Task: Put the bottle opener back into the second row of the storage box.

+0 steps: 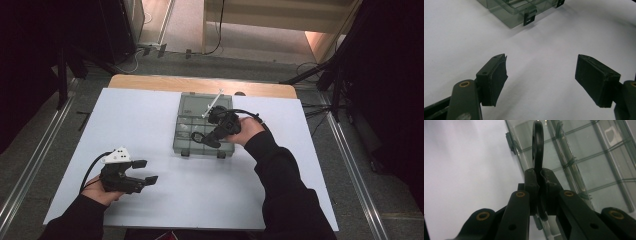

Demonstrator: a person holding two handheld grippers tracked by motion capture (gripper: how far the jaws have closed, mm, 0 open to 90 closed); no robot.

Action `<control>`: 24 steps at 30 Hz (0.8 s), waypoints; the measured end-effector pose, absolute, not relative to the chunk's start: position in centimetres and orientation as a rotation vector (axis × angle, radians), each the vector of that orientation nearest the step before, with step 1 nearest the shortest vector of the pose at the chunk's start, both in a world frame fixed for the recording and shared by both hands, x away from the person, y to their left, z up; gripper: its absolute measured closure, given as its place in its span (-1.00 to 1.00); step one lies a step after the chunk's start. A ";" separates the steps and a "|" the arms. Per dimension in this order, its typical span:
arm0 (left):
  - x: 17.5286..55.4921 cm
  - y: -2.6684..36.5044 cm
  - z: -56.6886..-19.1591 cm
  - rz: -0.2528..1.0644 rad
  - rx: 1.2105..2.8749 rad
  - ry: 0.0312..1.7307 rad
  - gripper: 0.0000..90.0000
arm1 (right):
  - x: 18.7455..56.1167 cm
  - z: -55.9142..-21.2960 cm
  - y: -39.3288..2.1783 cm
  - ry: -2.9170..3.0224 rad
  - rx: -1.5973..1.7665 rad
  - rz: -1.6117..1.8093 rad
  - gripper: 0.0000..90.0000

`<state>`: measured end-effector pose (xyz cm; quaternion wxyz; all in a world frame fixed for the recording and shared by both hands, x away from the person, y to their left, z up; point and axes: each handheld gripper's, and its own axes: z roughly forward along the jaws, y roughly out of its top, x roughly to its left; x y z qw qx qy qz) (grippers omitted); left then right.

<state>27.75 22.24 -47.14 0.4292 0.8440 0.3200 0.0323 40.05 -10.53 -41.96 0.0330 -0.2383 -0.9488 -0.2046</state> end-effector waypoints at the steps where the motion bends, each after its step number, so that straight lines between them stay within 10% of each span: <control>1: 27.7 22.2 -47.1 0.081 2.106 0.799 -0.44 | 40.1 -42.0 -10.4 -2.924 -0.723 -0.628 0.89; 13: 27.7 22.2 -47.1 0.081 2.106 0.798 -0.44 | 40.4 -42.9 -9.8 -2.948 -0.693 -0.609 0.87; 24: 27.7 22.3 -47.1 0.082 2.109 0.798 -0.44 | 40.2 -42.9 -9.9 -2.947 -0.748 -0.731 0.03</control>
